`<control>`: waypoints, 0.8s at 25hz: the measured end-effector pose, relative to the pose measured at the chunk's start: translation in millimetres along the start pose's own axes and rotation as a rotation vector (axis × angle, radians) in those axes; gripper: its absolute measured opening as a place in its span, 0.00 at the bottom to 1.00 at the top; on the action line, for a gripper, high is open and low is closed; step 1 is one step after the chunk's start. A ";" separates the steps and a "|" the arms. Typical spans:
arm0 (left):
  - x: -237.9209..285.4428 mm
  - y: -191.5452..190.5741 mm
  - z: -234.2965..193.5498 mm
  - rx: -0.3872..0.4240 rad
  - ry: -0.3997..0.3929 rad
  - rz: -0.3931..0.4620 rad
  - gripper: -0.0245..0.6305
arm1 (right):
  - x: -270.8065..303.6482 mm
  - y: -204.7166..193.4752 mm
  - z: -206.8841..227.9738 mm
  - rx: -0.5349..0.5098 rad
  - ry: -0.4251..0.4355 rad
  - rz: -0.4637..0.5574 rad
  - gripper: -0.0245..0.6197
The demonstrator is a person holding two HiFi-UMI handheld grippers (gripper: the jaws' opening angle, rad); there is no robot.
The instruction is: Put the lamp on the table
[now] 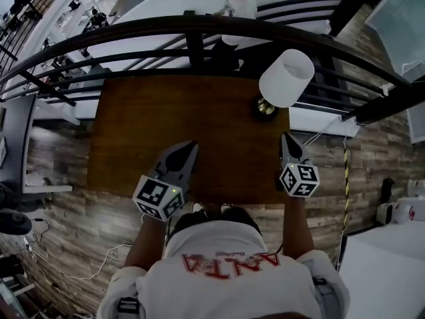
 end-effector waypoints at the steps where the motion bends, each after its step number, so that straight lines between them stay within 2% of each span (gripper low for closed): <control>1: -2.4 2.4 2.2 -0.002 -0.009 0.010 0.05 | -6.1 10.3 -7.3 -0.001 0.005 0.015 0.04; 6: -5.9 16.0 19.0 -0.002 -0.073 0.066 0.05 | -35.4 63.7 -36.1 -0.026 0.017 0.072 0.04; 11: -8.1 28.3 33.5 0.008 -0.104 0.094 0.05 | -59.9 106.7 -54.6 -0.063 0.053 0.149 0.04; 20: -14.4 54.6 41.2 0.032 -0.138 0.132 0.05 | -67.0 128.6 -71.4 -0.088 0.085 0.199 0.04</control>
Point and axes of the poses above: the fingertips, and each gripper's own axes: x forward along the fingers, z to its right, y out of its top, the point moved 5 cm from there along -x, backward along the fingers, and after that the axes turned 15 degrees about z, right-handed, at the moved point
